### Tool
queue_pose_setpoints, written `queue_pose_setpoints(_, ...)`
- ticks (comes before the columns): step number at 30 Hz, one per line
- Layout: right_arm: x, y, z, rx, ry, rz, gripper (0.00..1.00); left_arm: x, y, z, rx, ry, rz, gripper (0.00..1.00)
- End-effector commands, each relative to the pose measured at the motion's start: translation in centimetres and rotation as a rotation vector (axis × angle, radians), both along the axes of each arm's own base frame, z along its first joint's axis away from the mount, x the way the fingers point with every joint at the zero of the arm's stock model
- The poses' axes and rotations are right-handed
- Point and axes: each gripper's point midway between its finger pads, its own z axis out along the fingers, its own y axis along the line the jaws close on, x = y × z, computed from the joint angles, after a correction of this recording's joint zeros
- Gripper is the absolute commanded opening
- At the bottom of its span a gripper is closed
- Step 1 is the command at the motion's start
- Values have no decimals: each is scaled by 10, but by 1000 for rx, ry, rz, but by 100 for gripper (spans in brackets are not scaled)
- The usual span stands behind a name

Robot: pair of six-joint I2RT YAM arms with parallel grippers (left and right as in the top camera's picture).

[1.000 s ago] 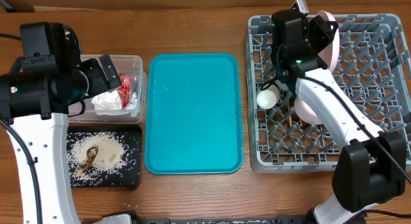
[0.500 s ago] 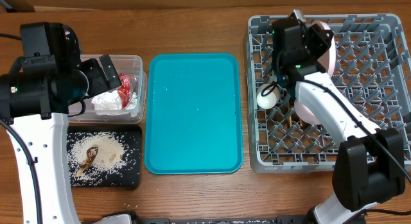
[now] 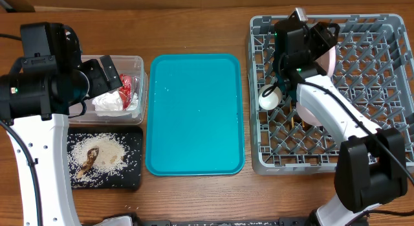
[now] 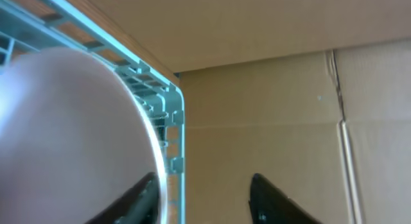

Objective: Sort waste into correct bins and load items into the dishwasher

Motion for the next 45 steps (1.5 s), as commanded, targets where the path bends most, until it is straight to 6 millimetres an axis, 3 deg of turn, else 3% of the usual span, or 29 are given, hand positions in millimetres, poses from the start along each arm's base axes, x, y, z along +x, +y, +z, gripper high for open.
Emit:
queue_pose_setpoints(1, 1, -1, 5, 12, -38, -9, 59, 2, 3, 2, 8, -4, 5, 100)
queue_pose_setpoints(5, 3, -1, 10, 1, -50, -5, 78, 2, 3, 2, 8, -4, 5, 100)
queue_pose_setpoints(16, 2, -6, 43, 14, -248, -88, 88, 2, 3, 2, 8, -4, 5, 100)
queue_pose_setpoints(19, 3, 6, 49, 77, -348, -78, 98, 2, 3, 2, 8, -4, 5, 100)
queue_pose_setpoints(22, 3, 29, 45, 111, -362, -37, 100, 2, 3, 2, 8, -4, 5, 100)
queue_pose_setpoints(27, 6, 89, 12, 214, -253, 142, 100, 2, 3, 2, 8, -4, 5, 100)
queue_pose_setpoints(30, 2, 104, -3, 340, -281, 156, 100, 2, 3, 2, 8, -4, 5, 100)
queue_pose_setpoints(32, -1, 110, -15, 458, -306, 145, 100, 2, 3, 2, 8, -4, 5, 100)
queue_pose_setpoints(35, -7, 158, -53, 809, -162, 262, 99, 2, 3, 2, 8, -4, 5, 100)
queue_pose_setpoints(36, -12, 185, -63, 981, -92, 315, 98, 2, 3, 2, 8, -4, 5, 100)
queue_pose_setpoints(40, -19, 224, -63, 1242, -31, 379, 96, 2, 3, 2, 7, -4, 4, 100)
queue_pose_setpoints(45, -17, 235, -55, 1282, -27, 442, 100, 2, 3, 2, 8, -4, 5, 100)
